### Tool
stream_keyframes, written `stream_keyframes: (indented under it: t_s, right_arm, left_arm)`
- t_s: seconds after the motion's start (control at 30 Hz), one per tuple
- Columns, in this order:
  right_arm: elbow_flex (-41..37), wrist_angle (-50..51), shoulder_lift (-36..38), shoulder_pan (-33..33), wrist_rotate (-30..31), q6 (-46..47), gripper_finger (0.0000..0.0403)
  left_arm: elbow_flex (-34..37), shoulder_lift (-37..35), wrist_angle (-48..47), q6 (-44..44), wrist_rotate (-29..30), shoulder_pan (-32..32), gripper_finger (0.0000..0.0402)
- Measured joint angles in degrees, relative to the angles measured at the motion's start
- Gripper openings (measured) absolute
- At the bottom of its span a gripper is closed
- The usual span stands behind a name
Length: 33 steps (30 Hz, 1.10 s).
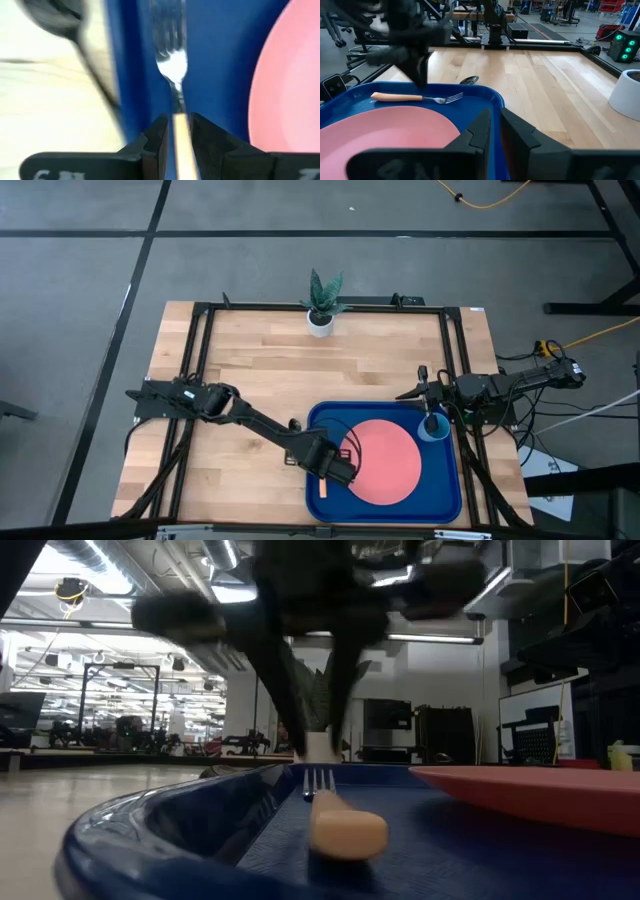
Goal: Pick and place plate/cup/fork/spoon on tray
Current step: Put the spoon on the tray
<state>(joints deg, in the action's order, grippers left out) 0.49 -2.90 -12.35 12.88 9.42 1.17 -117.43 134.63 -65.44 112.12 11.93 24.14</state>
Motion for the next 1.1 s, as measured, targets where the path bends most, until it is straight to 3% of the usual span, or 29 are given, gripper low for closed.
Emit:
stream_keyframes:
  t_s: [0.2,0.4,0.57,0.7,1.1]
  right_arm:
    - [0.0,0.0,0.0,0.0,-0.01,0.0,0.0045]
    - [0.0,0.0,-0.01,-0.02,-0.01,0.0,0.0045]
    - [0.0,0.01,-0.01,-0.02,-0.01,0.0,0.0045]
    - [0.0,0.02,-0.01,-0.02,-0.01,0.0,0.0045]
    - [0.0,0.0,-0.01,-0.02,-0.01,-0.02,0.0045]
  left_arm:
    - [0.07,-2.29,-9.27,2.61,1.01,-0.01,0.0073]
    - [0.03,-2.6,-9.14,-0.45,1.37,-0.02,0.0073]
    - [0.03,-2.6,-14.93,4.28,4.67,-0.19,0.0073]
    - [0.73,-2.64,-21.67,9.5,2.18,-0.19,0.0073]
    - [9.85,-2.55,-9.62,9.97,-4.42,-2.33,0.0073]
